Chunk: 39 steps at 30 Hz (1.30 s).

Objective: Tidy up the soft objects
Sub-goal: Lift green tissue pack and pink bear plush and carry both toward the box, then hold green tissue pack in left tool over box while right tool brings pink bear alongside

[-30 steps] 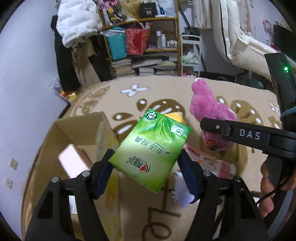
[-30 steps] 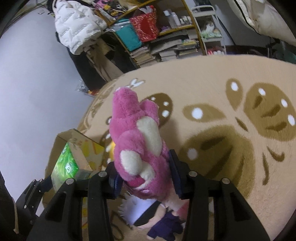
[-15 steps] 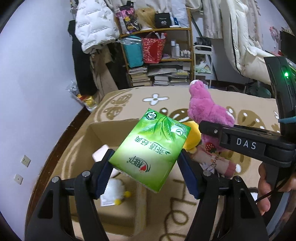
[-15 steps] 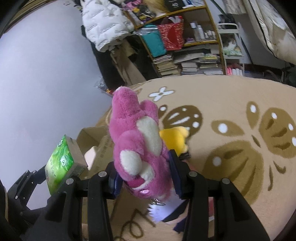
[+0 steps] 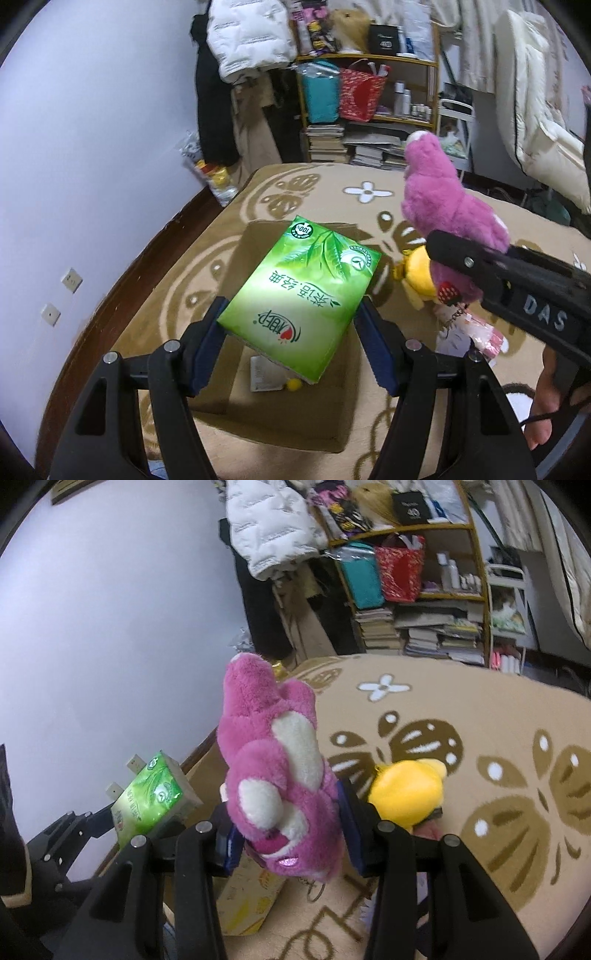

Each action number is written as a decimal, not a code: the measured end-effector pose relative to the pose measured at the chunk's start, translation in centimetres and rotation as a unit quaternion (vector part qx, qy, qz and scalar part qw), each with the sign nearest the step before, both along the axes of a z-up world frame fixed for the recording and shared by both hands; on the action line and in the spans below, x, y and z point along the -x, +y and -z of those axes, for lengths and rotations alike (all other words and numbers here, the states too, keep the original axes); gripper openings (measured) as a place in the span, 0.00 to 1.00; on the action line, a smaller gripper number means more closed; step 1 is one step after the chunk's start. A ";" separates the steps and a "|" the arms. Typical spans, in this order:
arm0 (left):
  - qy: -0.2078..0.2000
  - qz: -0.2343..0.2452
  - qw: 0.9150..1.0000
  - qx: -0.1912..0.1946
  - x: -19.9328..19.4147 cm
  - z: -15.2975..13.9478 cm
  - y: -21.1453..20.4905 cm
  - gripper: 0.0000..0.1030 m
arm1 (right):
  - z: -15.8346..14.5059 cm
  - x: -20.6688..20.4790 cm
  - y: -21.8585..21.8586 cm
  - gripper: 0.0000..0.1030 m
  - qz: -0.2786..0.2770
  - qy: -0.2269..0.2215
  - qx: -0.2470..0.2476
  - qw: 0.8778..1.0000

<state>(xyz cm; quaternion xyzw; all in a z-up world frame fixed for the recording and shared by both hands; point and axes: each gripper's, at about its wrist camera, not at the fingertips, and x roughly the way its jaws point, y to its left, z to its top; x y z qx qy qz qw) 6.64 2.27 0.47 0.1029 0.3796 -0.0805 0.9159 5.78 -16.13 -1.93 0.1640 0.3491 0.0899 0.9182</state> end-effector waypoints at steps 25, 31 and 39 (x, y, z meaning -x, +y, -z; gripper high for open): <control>0.042 -0.084 0.995 0.015 -3.5 1.9 5.7 0.66 | 3.8 -1.8 6.6 0.48 -0.072 0.039 0.025 0.996; 0.056 -0.100 0.993 0.030 -4.1 2.7 7.0 0.66 | 3.9 -1.7 7.0 0.49 -0.078 0.038 0.035 0.996; 0.068 -0.097 0.993 0.030 -4.2 3.1 7.3 0.66 | 4.0 -1.9 7.3 0.51 -0.079 0.038 0.040 0.995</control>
